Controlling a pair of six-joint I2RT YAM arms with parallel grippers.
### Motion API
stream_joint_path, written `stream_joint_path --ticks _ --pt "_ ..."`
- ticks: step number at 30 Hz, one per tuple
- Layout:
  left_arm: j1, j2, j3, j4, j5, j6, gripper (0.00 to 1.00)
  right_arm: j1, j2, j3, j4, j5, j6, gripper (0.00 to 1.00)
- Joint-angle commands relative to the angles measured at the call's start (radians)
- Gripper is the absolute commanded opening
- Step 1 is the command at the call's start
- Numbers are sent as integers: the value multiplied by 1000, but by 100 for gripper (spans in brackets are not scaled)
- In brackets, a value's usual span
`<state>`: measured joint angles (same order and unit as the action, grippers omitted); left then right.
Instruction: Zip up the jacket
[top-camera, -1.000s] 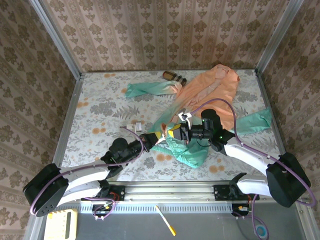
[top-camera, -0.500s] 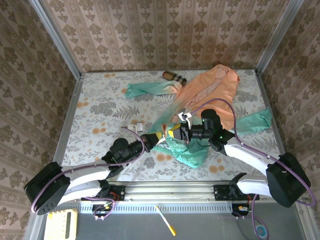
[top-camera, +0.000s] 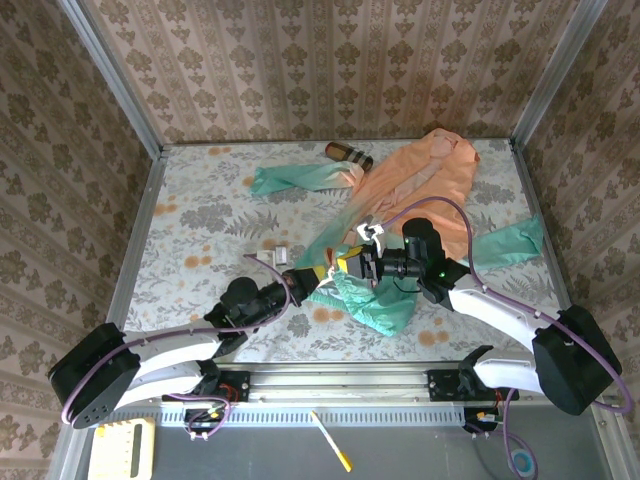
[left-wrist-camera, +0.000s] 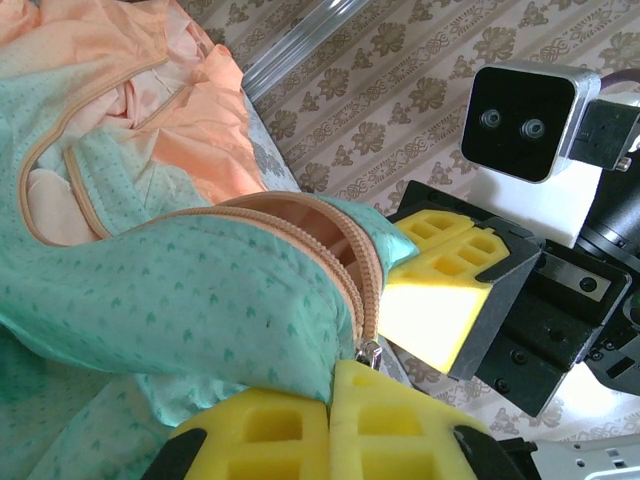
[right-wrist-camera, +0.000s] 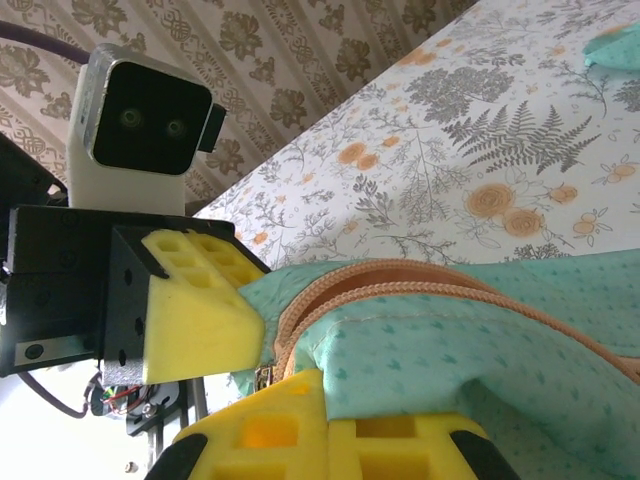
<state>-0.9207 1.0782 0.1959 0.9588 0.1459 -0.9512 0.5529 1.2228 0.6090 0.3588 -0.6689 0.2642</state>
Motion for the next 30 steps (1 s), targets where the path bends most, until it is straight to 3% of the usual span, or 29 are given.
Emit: stream_joint_path --ticks 1,18,30 --pt "-13 -5 -15 42 -1 -14 0 5 -33 7 26 44 -14 0" --pt "-44 -4 -2 -17 -43 31 0 6 -33 -13 47 74 36 0" --pt "-48 -109 39 -329 -50 78 0 6 -10 -2 -1 129 92 0"
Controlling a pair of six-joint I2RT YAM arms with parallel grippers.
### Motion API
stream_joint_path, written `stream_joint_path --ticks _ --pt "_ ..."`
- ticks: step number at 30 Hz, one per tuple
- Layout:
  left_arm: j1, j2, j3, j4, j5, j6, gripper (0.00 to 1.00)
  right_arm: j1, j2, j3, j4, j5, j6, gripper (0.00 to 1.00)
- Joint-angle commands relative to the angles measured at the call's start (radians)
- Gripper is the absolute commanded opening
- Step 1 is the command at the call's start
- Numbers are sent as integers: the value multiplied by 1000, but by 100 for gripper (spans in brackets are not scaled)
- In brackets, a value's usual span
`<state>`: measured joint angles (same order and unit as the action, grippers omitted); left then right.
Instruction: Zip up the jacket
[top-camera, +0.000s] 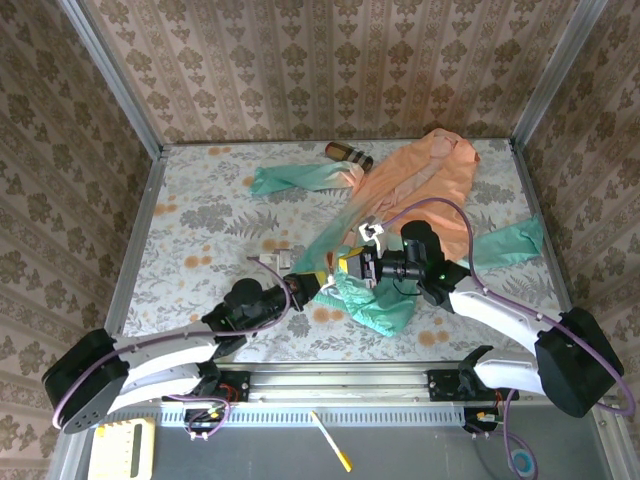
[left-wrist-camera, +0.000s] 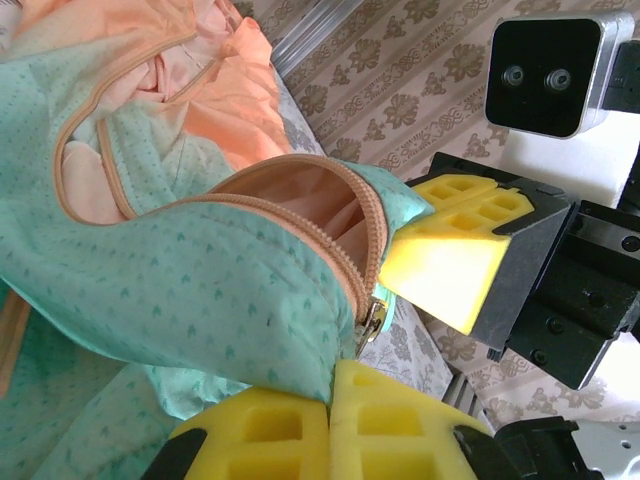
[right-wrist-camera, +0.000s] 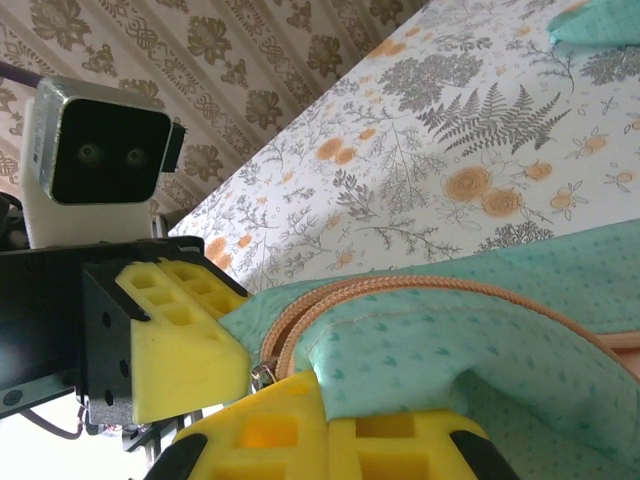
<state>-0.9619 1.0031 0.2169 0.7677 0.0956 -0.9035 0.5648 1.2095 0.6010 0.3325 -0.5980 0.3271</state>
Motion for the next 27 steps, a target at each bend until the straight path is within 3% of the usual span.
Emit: stream_joint_path --ticks 1,6,8,12,16,24,27 --pt "-3 -48 24 -168 8 31 0 -5 5 0 28 57 36 0" --pt "40 -87 87 -392 84 23 0 -5 7 -21 25 52 58 0" --pt "70 -83 118 -477 143 15 0 -5 9 -24 8 55 59 4" --pt "117 -80 175 -626 238 8 0 -5 12 -23 -34 54 35 29" --pt "139 -96 223 -741 283 9 0 -5 7 -19 -76 61 -7 39" --pt "170 -134 328 -1015 328 40 0 9 -35 3 -154 59 -133 42" --pt "183 -136 368 -1094 352 55 0 71 -81 19 -249 146 -246 43"
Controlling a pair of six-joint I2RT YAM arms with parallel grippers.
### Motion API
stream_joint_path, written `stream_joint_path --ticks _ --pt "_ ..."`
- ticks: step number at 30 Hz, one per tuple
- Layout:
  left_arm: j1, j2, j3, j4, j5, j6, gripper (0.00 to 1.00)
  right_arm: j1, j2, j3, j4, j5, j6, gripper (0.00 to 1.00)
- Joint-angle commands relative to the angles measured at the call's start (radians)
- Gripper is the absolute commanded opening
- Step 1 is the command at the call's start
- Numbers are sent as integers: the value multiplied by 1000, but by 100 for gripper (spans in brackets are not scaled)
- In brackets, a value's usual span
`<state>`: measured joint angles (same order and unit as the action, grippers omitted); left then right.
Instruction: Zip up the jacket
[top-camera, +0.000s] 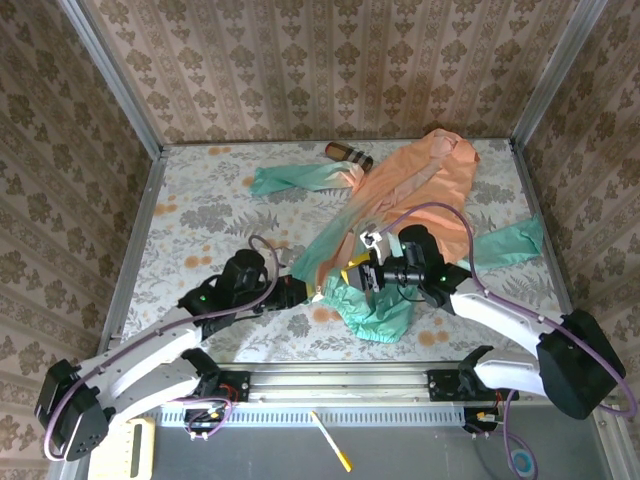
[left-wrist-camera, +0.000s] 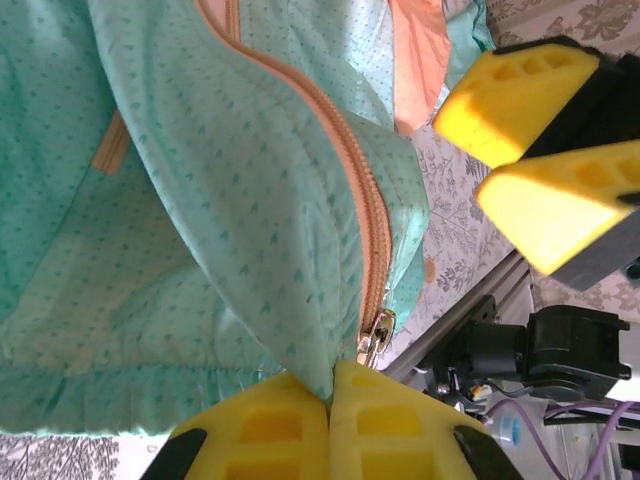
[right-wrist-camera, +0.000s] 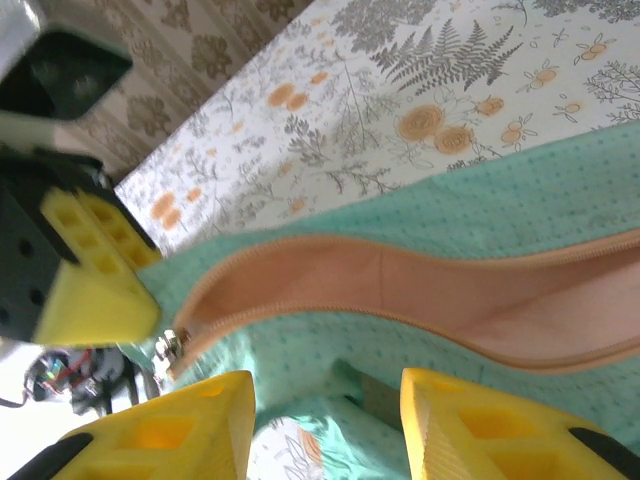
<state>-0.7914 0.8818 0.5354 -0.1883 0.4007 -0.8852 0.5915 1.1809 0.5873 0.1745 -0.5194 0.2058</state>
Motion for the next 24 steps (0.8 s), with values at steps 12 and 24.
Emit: stream_joint_path --ticks 12,24 --pt "16 16 122 -260 53 66 0 382 -124 61 -245 525 -447 44" --pt "27 69 136 -246 77 66 0 533 111 214 -253 702 -628 44"
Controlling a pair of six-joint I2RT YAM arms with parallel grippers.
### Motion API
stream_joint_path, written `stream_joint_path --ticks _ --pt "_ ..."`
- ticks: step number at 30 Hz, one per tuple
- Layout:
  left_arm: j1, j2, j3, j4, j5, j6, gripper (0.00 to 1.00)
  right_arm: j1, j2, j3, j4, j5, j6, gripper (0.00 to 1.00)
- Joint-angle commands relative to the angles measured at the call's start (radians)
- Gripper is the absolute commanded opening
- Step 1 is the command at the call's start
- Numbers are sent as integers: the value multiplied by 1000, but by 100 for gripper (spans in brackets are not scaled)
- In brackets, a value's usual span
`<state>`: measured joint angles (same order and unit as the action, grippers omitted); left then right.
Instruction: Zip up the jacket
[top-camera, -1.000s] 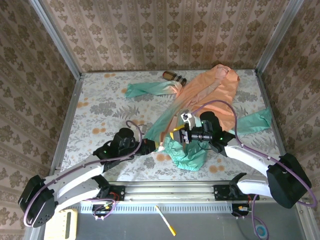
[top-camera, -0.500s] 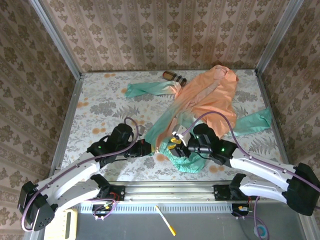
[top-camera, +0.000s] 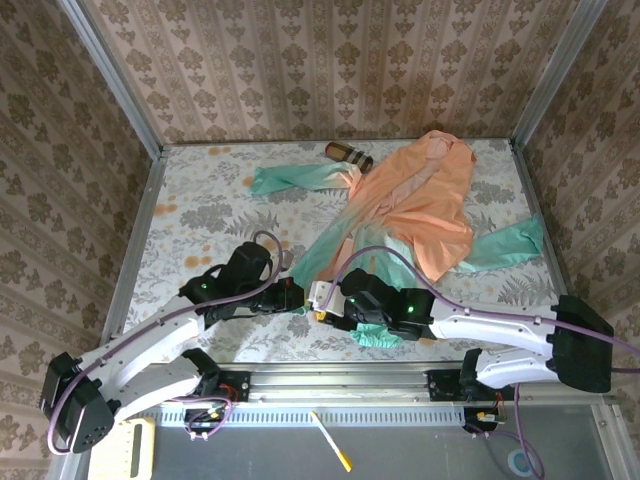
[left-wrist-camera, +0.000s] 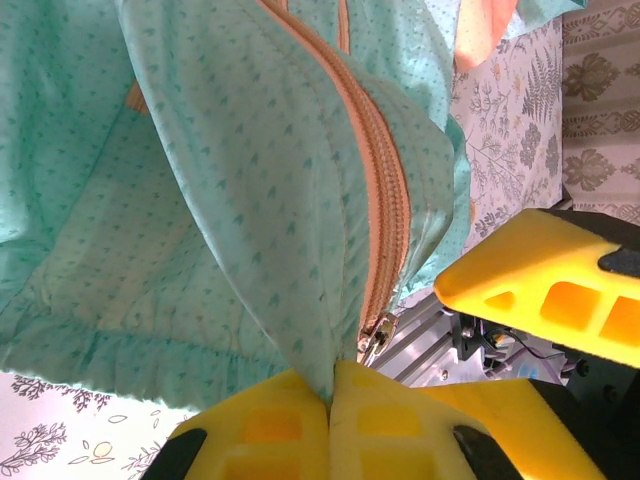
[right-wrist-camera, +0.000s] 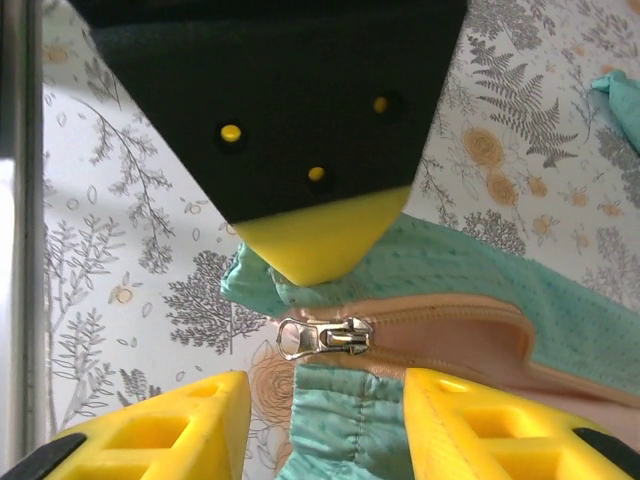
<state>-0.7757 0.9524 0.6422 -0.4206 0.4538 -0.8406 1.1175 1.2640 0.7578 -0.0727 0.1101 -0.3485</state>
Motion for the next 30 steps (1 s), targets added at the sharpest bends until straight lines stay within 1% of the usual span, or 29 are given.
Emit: stream_joint_path --ticks 1,9,13,15,19,23,30 --pt "15 -2 27 -14 26 20 0 6 40 52 -7 75 -80 44" --pt "31 1 14 11 34 4 0 25 112 71 1 89 -98 42" --pt "35 7 14 22 37 -2 0 36 121 75 16 109 -104 41" --pt "39 11 14 21 40 0 0 38 158 82 16 115 -106 42" --pt "44 14 12 21 42 2 0 38 166 87 28 128 -100 40" --pt "51 11 2 16 46 9 0 36 163 87 26 122 -81 35" --pt "68 0 -14 -6 49 26 0 21 151 87 6 64 -32 35"
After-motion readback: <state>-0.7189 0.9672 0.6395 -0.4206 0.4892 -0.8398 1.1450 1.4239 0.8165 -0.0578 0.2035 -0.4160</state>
